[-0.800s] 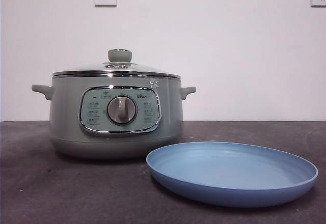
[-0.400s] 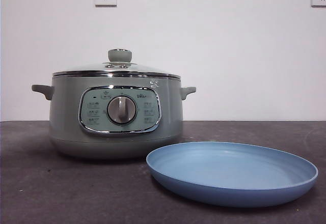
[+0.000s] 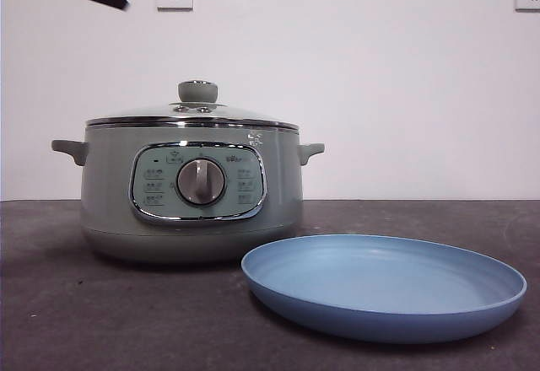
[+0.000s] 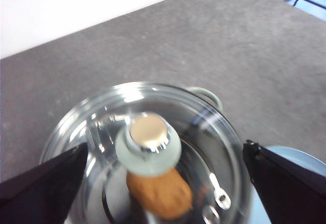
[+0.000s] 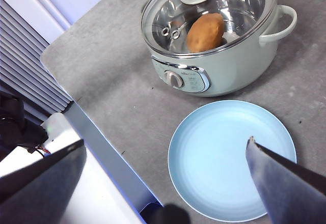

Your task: Take the potato out from the steamer,put the potato on the plate,close the lid

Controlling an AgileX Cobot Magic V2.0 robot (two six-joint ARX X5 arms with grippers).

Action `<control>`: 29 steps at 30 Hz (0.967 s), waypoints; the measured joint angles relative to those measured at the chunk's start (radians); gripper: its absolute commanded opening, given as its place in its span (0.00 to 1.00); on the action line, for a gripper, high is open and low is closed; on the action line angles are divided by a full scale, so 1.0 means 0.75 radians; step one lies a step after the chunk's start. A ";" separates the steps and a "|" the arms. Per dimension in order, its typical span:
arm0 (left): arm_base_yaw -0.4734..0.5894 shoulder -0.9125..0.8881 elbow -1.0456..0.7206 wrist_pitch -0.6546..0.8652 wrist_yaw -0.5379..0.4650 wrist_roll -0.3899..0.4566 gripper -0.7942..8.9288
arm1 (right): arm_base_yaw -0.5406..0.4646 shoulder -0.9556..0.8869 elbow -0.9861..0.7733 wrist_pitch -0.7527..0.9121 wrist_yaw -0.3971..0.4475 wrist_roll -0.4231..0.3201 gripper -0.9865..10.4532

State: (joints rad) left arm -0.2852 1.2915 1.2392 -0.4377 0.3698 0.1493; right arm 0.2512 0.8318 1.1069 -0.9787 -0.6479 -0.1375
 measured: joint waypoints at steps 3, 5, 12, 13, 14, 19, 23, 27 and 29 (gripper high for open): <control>-0.027 0.122 0.067 0.018 -0.043 0.000 0.72 | 0.000 0.000 0.000 0.000 0.000 0.003 0.58; -0.042 0.190 0.102 0.026 -0.070 0.000 0.72 | 0.000 0.000 0.000 0.000 0.000 0.003 0.58; -0.078 0.393 0.163 0.103 -0.119 0.001 0.72 | 0.000 0.000 0.000 0.000 0.000 0.004 0.58; -0.083 0.411 0.163 0.106 -0.126 0.001 0.72 | 0.000 0.000 0.000 0.000 0.001 0.004 0.58; -0.086 0.423 0.163 0.108 -0.133 0.001 0.72 | 0.000 0.000 0.000 0.000 0.000 0.004 0.58; -0.108 0.467 0.163 0.108 -0.167 0.001 0.72 | 0.000 0.000 0.000 0.000 0.000 0.004 0.58; -0.128 0.466 0.163 0.110 -0.176 0.001 0.58 | 0.000 0.000 0.000 0.000 0.001 0.004 0.58; -0.134 0.466 0.163 0.080 -0.176 0.001 0.49 | 0.000 0.000 0.000 0.000 0.001 0.004 0.58; -0.135 0.466 0.163 0.063 -0.176 0.001 0.42 | 0.000 0.000 0.000 0.000 0.001 0.004 0.58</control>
State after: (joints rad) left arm -0.3866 1.6409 1.3617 -0.3904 0.2379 0.1501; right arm 0.2512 0.8318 1.1069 -0.9787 -0.6476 -0.1349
